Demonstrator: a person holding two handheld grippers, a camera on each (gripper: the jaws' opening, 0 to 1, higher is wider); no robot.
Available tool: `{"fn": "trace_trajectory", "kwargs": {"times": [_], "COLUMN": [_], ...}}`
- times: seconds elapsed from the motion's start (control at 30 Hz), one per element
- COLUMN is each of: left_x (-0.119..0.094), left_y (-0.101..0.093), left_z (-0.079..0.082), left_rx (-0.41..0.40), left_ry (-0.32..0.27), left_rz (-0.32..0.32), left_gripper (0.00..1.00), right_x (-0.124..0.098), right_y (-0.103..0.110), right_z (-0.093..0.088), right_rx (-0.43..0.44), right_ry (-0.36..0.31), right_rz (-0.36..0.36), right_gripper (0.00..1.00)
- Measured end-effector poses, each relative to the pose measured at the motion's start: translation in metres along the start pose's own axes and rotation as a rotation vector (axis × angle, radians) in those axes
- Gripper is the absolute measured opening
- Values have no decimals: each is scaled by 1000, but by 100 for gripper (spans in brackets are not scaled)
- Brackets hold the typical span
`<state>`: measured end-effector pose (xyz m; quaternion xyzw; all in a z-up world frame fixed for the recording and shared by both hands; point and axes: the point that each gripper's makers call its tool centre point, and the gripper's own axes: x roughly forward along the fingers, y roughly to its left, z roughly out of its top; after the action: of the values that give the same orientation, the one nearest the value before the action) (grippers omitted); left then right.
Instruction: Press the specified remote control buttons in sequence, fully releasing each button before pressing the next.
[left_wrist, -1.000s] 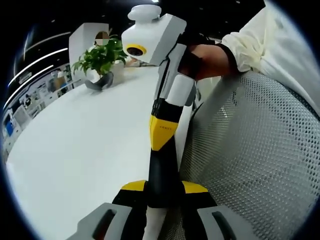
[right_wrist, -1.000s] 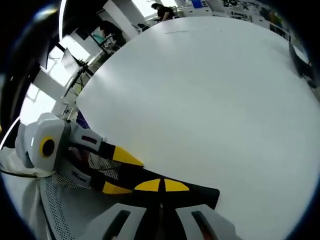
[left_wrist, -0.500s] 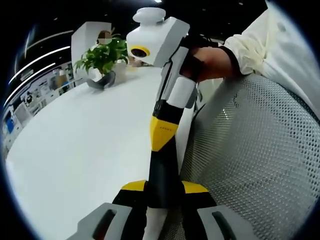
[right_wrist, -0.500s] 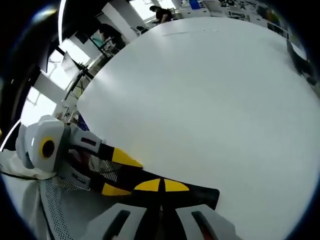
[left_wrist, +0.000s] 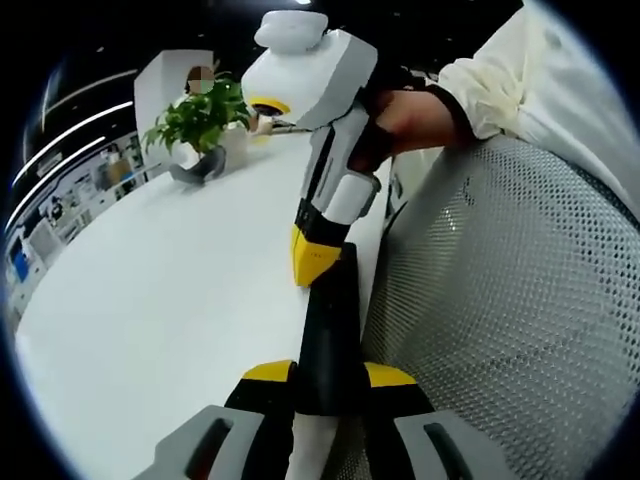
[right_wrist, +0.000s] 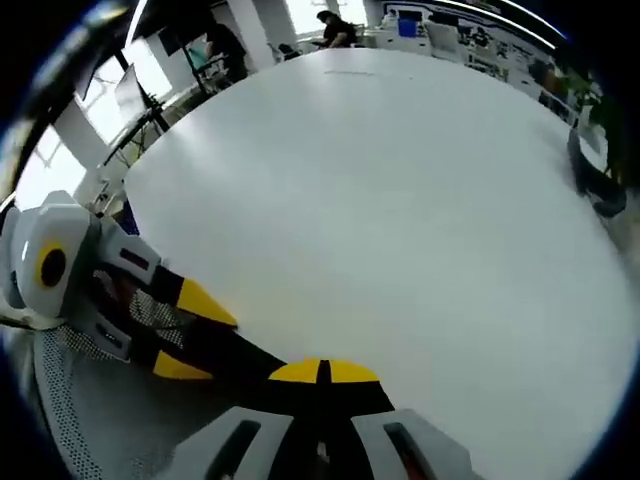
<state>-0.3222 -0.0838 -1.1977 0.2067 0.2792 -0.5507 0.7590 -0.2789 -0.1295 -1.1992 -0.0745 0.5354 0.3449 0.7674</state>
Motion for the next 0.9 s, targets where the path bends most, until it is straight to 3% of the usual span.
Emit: {"fn": "trace_trajectory", "kwargs": {"times": [0.17, 0.5, 0.9], "left_x": [0, 0, -1], "left_y": [0, 4, 6], "left_z": [0, 0, 0], "left_rx": [3, -2, -19], "left_ry": [1, 9, 12], "left_rz": [1, 14, 21], "left_gripper": [24, 25, 25], "right_x": [-3, -8, -7], "right_y": [3, 18, 28], "right_z": [3, -3, -4], "right_rx": [10, 104, 59], "right_ry": [-16, 45, 61], "right_rz": [10, 104, 127], "right_gripper": [0, 0, 0]}}
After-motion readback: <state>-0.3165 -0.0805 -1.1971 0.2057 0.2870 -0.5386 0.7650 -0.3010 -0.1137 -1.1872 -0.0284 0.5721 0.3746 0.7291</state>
